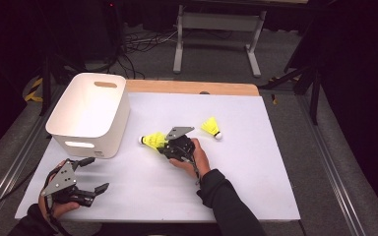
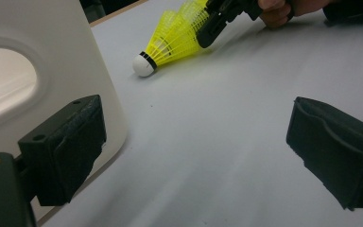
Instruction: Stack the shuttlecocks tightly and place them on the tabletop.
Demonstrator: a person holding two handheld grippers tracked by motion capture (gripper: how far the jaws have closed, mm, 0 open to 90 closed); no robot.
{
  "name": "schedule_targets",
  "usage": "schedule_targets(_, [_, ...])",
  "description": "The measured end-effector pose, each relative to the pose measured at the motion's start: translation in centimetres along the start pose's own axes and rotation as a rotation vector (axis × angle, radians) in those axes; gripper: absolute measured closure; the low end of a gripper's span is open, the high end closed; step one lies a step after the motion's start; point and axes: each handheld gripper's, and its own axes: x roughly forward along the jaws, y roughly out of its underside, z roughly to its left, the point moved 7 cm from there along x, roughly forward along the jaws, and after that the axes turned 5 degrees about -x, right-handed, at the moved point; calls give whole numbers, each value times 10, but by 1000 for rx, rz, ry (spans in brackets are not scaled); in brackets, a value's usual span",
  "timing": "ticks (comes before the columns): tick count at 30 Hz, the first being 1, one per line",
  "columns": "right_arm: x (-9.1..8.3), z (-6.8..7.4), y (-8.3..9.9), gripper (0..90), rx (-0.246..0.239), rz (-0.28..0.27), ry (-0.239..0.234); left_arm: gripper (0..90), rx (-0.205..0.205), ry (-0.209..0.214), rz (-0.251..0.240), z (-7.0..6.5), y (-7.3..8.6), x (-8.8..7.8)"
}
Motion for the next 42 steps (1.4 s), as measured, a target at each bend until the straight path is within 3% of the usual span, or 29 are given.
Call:
schedule_targets(5, [-6,-1,0,652,14,-3,14,70,2,3,-8,-1,-1,-1])
schedule_targets(10, [-17,-1,-3,610,-3,-18,43,77,3,3,-26,-1,-2,-2])
schedule_targets(11, [-24,0,-4,597,-21,-22,71,76,6,1,-25,-1,-2,-2])
schedule_targets(13, [-27,0,-4,592,-34,-23,80,75,7,1,-24,-1,-3,-2])
schedule_targets(14, [-35,3,-4,576,-63,-32,93,74,5,-5,-25,-1,-2,-2])
schedule_targets(22, [-57,8,-3,563,-81,-86,114,75,13,-9,-9,-2,-1,0])
schedule_targets(28, [-80,10,0,531,-138,-102,145,75,15,-9,-7,-1,-1,1])
schedule_targets(33, [-101,12,1,515,-155,-132,168,75,20,-11,-7,-2,-1,1])
schedule_targets(42, [-124,16,9,493,-181,-137,184,76,39,-5,-2,-5,-2,1])
